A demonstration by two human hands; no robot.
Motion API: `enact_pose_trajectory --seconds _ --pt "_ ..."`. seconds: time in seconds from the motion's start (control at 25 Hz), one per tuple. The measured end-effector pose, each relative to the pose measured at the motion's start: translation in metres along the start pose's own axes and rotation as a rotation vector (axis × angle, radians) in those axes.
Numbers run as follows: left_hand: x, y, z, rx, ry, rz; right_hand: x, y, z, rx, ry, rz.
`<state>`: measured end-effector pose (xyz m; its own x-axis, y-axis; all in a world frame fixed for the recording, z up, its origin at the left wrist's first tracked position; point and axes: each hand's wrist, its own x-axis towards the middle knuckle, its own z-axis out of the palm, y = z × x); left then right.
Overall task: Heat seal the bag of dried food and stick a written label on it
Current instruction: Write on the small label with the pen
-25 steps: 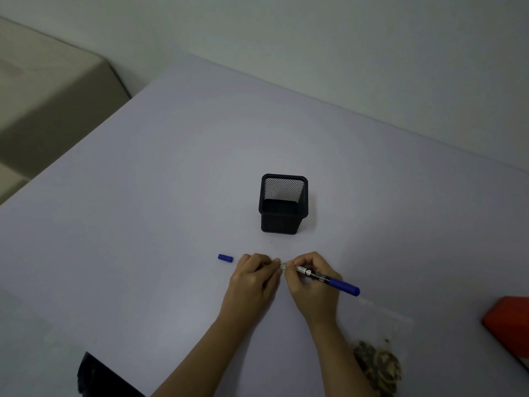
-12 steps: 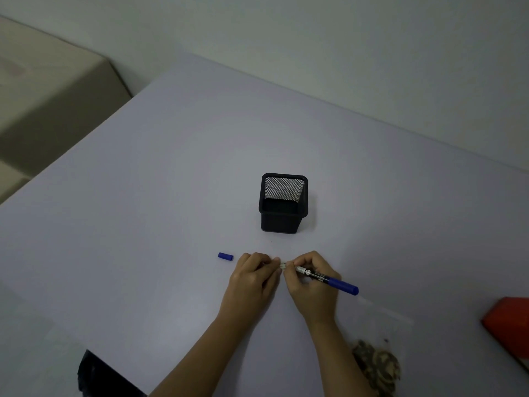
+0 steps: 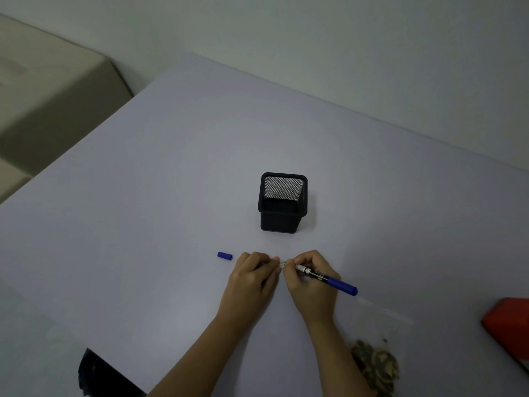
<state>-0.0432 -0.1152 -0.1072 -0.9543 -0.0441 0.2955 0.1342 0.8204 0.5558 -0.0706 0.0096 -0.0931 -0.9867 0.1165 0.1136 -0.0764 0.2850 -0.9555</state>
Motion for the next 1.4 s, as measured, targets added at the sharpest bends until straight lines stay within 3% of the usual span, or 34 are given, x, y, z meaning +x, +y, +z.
enact_pose_trajectory --seconds 0.92,1.28,1.4 --pt "0.0005 0.0 0.0001 -0.001 -0.005 -0.006 0.0014 -0.0019 0.0006 -0.033 0.021 -0.006" --pt "0.0009 0.0 -0.0002 -0.012 0.012 -0.007 -0.0003 0.0014 0.0027 -0.082 0.015 -0.052" --pt "0.0007 0.0009 -0.0007 -0.022 0.018 0.003 -0.0027 0.0019 0.0047 -0.118 -0.023 -0.151"
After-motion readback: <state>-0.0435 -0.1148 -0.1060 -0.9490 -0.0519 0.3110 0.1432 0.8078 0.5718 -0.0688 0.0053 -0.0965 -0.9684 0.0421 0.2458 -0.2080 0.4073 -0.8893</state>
